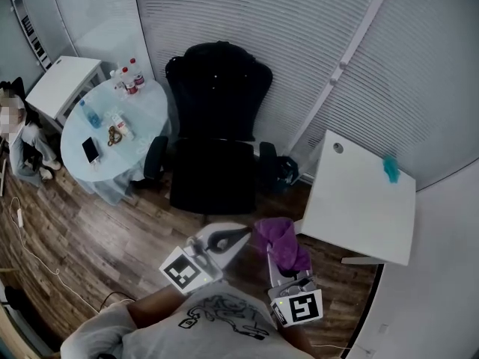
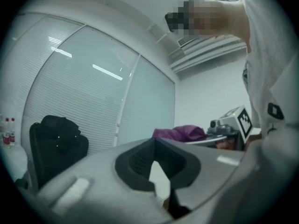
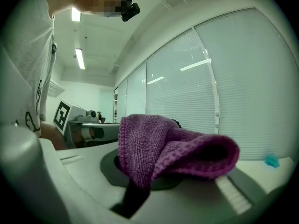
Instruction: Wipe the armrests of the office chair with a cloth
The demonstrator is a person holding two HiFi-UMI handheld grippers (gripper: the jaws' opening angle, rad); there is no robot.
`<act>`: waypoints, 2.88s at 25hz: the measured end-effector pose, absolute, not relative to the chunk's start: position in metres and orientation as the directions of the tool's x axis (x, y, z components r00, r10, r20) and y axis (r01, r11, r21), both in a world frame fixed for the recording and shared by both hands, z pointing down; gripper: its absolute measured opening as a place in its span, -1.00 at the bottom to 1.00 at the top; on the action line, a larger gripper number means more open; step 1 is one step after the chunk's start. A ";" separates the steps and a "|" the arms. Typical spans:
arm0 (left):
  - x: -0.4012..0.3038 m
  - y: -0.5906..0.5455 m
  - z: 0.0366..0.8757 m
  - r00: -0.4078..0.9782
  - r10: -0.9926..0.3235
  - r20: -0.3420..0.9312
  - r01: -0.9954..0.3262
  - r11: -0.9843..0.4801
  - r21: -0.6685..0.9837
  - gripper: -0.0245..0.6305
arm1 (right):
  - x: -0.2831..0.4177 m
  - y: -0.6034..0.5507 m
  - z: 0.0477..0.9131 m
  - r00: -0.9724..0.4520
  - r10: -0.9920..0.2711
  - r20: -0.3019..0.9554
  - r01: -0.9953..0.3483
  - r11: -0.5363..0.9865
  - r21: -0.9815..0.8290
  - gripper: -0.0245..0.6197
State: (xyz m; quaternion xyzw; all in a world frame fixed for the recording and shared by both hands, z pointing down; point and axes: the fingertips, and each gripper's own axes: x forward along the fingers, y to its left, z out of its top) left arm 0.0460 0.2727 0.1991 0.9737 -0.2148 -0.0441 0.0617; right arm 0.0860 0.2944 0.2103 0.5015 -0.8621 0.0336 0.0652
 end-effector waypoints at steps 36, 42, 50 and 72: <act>0.079 0.023 0.207 0.938 -0.345 -0.040 -0.336 -0.930 0.151 -0.92 | 0.117 0.050 0.219 -0.398 -0.903 0.163 -0.916 0.401 -0.011 -0.82; 0.108 0.012 0.229 0.937 -0.351 -0.003 -0.346 -0.925 0.160 -0.92 | 0.148 0.041 0.241 -0.390 -0.896 0.213 -0.918 0.395 -0.018 -0.82; 0.131 -0.009 0.283 0.930 -0.362 0.063 -0.367 -0.914 0.173 -0.92 | 0.173 0.028 0.293 -0.403 -0.870 0.284 -0.911 0.410 -0.036 -0.82; 0.154 -0.020 0.453 0.942 -0.280 0.183 -0.318 -0.920 0.228 -0.92 | 0.187 0.013 0.472 -0.422 -0.768 0.481 -0.895 0.439 -0.084 -0.82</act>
